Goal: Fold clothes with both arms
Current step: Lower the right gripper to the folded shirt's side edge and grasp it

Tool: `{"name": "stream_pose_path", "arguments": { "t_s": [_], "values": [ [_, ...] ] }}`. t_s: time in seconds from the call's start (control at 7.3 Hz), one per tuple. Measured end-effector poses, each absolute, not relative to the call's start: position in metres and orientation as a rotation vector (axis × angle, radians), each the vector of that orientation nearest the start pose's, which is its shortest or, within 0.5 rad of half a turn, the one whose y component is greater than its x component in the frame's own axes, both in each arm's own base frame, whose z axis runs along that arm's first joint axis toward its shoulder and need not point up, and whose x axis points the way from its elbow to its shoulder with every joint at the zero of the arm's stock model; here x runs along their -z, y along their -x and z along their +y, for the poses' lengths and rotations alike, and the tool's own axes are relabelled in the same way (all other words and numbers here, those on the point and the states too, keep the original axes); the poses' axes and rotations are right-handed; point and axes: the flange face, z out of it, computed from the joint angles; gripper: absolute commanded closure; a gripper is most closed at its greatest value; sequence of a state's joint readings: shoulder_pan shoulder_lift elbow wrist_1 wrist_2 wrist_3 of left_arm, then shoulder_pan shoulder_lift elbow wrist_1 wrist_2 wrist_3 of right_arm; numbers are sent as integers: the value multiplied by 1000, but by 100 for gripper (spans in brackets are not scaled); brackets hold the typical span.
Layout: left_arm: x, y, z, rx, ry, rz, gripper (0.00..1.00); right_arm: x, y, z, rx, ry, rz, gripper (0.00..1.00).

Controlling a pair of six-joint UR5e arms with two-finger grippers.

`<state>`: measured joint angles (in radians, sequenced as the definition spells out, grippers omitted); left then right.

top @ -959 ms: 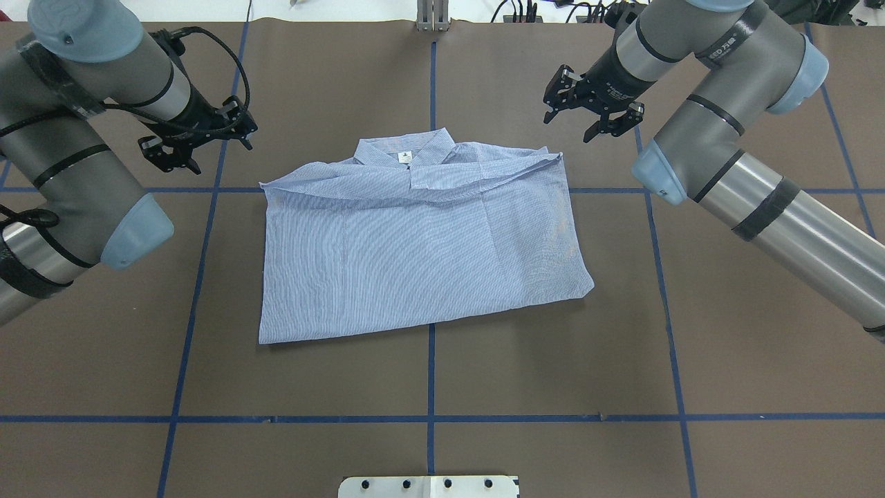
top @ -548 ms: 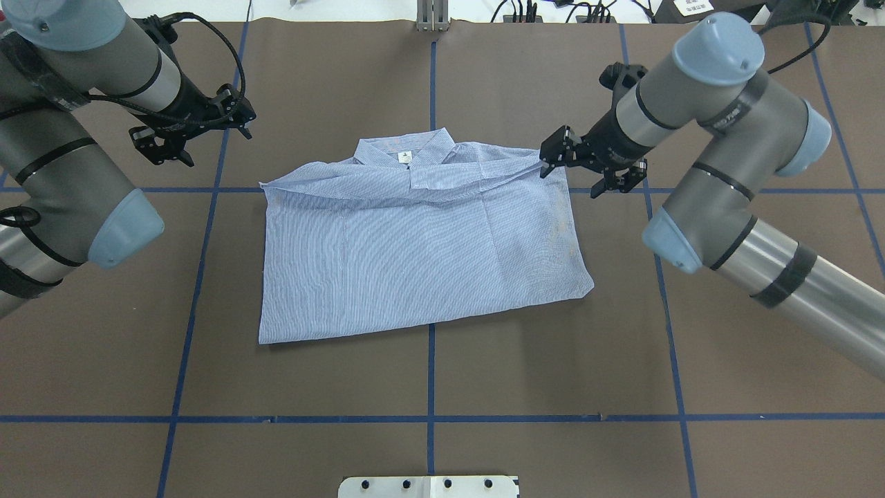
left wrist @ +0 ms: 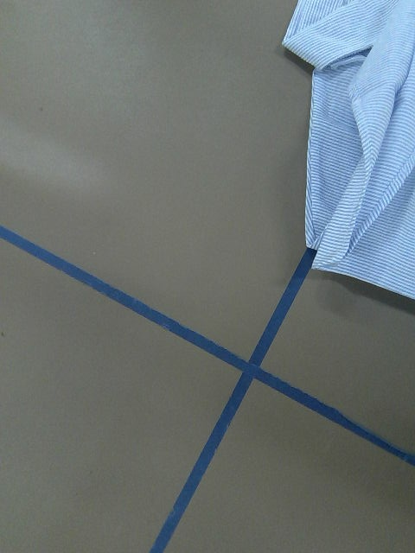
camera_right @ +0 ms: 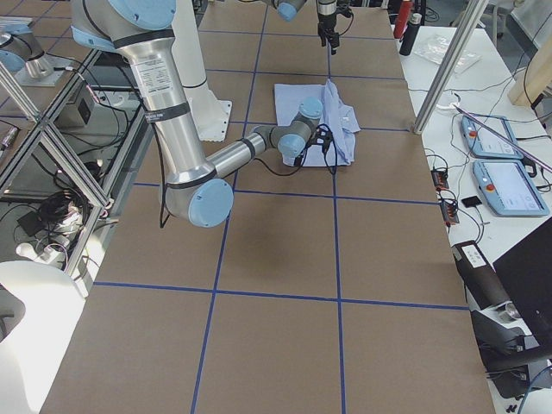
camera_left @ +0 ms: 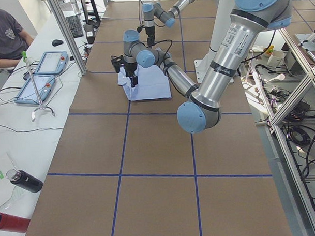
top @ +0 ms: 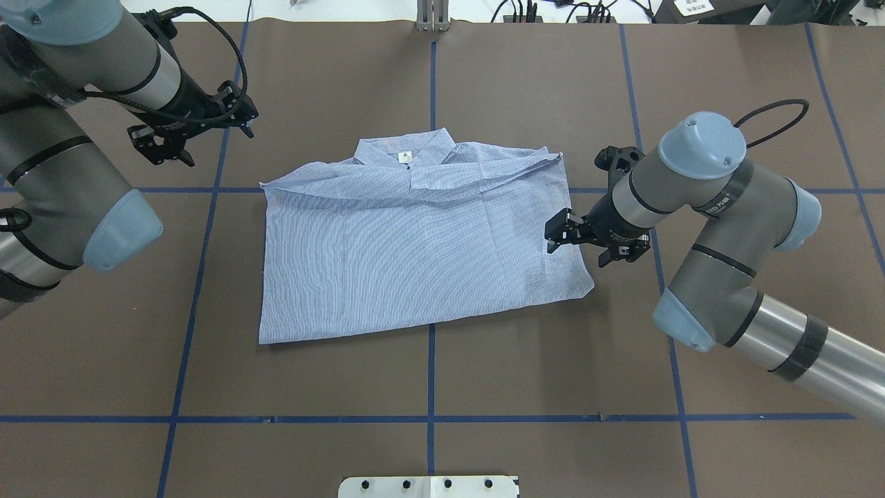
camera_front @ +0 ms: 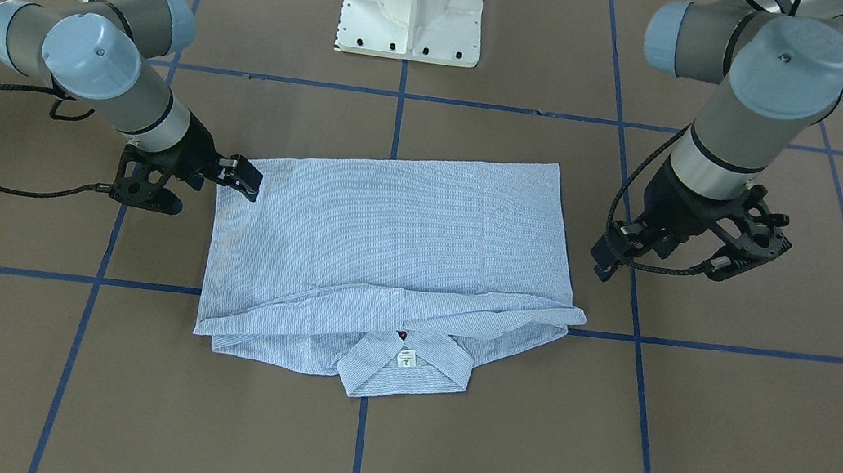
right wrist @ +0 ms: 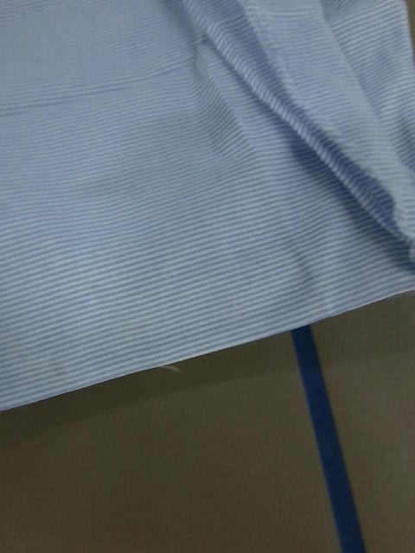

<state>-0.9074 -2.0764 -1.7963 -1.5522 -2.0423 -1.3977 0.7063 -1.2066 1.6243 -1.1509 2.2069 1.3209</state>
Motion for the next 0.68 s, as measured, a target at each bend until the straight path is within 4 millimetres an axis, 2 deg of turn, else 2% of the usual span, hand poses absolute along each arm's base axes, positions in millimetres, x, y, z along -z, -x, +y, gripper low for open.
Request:
{"name": "stream_pose_path", "arguments": {
  "t_s": [0.14,0.27,0.68],
  "values": [
    [-274,-320,-551,523,28,841,0,-382,438,-465,-146,165,-987,29],
    [-274,-320,-551,523,28,840,0,-383,440,-462,-140,170,-987,55],
    [-275,-320,-551,523,27,839,0,-385,444,-455,-127,185,-985,100]
  ]
}}
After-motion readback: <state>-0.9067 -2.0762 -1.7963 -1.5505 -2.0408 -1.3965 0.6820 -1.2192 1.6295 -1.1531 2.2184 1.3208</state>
